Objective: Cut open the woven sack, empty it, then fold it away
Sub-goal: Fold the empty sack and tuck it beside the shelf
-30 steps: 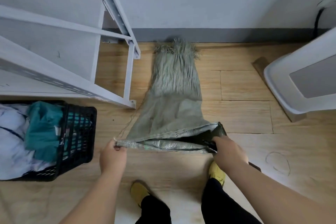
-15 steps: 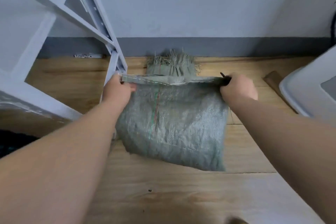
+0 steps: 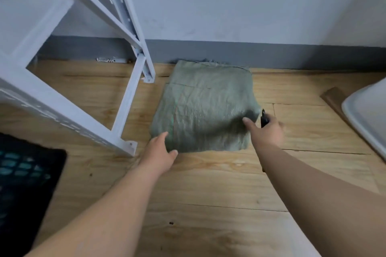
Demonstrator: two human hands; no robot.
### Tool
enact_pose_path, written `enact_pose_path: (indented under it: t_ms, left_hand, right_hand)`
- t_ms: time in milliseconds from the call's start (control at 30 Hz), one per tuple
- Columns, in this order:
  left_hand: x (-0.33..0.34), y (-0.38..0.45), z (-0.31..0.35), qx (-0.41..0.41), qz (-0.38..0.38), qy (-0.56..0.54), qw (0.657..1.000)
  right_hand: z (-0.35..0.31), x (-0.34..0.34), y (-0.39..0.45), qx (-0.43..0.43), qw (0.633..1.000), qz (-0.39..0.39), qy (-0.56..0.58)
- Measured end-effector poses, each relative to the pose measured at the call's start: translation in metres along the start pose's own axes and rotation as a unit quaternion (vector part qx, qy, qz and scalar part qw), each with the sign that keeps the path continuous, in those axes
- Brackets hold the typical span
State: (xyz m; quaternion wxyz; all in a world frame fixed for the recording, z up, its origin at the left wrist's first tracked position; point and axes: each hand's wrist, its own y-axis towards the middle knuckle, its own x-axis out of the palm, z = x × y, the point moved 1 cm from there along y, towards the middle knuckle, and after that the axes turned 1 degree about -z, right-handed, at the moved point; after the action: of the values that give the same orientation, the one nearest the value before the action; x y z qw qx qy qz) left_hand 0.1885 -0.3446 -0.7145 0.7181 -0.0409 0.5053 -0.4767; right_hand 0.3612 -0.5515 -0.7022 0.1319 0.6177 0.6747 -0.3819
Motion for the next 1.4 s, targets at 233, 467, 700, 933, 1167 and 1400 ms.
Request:
enact_pose_path:
  t_ms: [233, 467, 700, 933, 1167, 1400]
  left_hand:
    - [0.021, 0.002, 0.002, 0.019, 0.003, 0.010, 1.000]
    - [0.046, -0.010, 0.027, -0.026, 0.181, -0.090, 0.979]
    - [0.058, 0.002, 0.041, 0.233, 0.117, 0.257, 0.930]
    - [0.089, -0.004, -0.008, 0.110, -0.110, 0.350, 0.924]
    - [0.073, 0.012, -0.009, 0.070, -0.001, 0.347, 0.935]
    - [0.068, -0.005, -0.065, -0.134, -0.271, 0.259, 0.917]
  right_hand:
    - [0.013, 0.029, 0.020, 0.068, 0.987, -0.128, 0.071]
    - [-0.018, 0.062, -0.005, 0.240, 0.873, -0.322, 0.278]
    - [0.055, 0.050, -0.028, 0.402, 0.864, -0.300, 0.056]
    - [0.090, 0.011, 0.013, 0.327, 0.935, -0.126, -0.048]
    - [0.033, 0.052, -0.005, -0.215, 0.936, -0.162, -0.225]
    - [0.081, 0.041, 0.004, 0.019, 0.853, -0.355, -0.383]
